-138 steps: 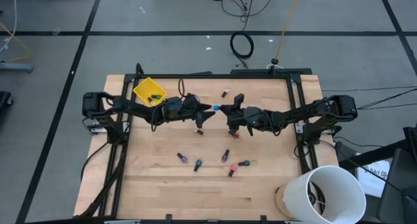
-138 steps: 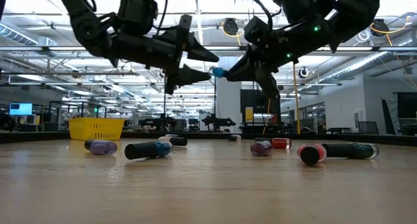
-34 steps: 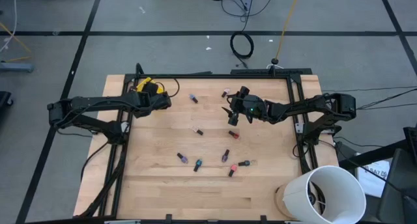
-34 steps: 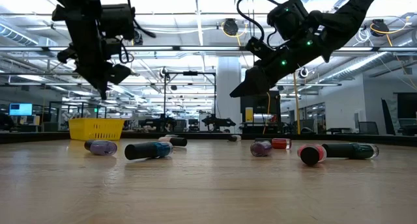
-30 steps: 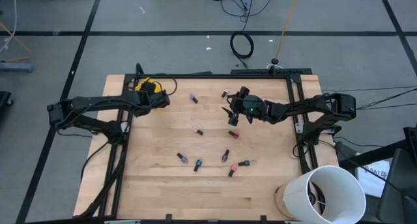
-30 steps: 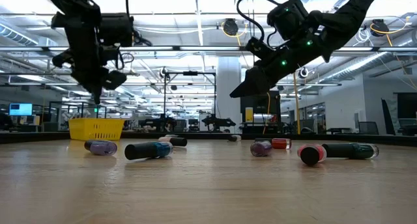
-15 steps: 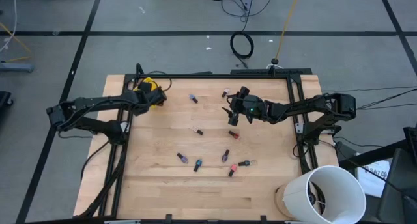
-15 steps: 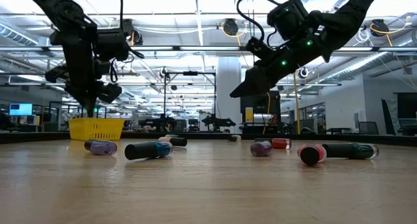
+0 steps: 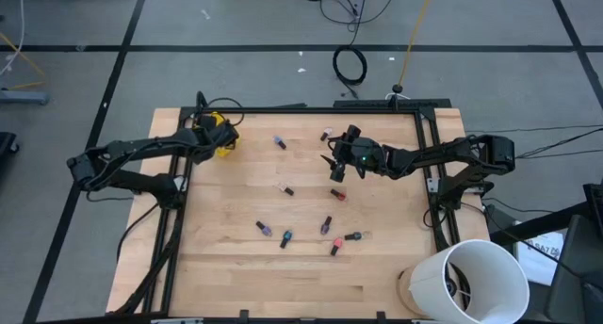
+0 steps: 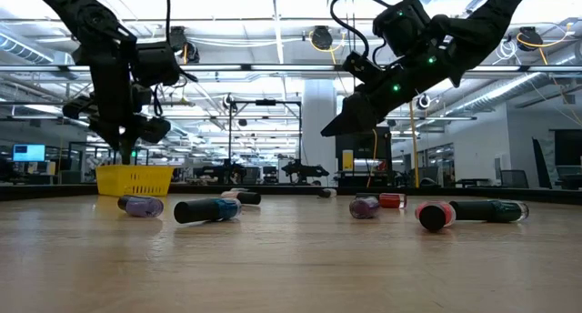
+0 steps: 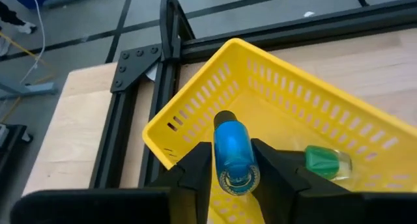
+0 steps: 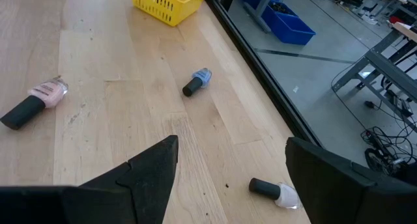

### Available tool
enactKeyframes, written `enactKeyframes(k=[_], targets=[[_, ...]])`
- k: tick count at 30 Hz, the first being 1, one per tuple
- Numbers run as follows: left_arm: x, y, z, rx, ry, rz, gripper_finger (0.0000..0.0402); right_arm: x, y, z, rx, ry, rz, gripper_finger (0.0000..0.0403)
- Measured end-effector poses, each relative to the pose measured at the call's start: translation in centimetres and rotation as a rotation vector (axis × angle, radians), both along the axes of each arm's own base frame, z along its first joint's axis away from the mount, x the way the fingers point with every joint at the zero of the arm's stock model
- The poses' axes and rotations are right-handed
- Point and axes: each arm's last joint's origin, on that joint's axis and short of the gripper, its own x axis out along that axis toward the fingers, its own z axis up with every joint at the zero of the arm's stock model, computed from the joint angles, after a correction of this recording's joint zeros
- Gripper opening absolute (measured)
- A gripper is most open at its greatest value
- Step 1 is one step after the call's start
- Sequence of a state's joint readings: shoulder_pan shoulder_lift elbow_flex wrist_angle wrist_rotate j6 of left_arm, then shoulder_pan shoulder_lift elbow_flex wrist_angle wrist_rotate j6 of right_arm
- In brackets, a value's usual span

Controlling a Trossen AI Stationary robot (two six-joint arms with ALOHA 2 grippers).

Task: Pick & Place Nail Polish
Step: Put the blue nail polish into the yellow bin, then put the red nail polish into the yellow bin

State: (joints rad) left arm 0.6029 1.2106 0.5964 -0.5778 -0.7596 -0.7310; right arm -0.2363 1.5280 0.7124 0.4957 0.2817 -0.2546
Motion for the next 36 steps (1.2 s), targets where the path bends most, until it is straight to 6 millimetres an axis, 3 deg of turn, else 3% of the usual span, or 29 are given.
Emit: enactKeyframes(k=[17, 28, 30, 36], targets=[[-0.1, 0.2, 0.0, -0.002, 0.009, -0.001, 0.0233, -0.1, 0.0, -0.1, 0.003, 0.014, 0.001, 0.027], [0.0, 0.2, 0.0, -0.014, -0.006, -0.016, 0.0258, 0.1, 0.0, 0.2, -0.023, -0.006, 0.006, 0.027], [0.5, 0.1, 0.1, -0.031, -0.023, -0.083, 0.0255, 0.1, 0.0, 0.2, -0.022, -0.006, 0.006, 0.027], [2.9, -0.7, 1.1, -0.096, -0.132, -0.497, 0.024, 0.1, 0.0, 0.2, -0.022, -0.006, 0.004, 0.027]])
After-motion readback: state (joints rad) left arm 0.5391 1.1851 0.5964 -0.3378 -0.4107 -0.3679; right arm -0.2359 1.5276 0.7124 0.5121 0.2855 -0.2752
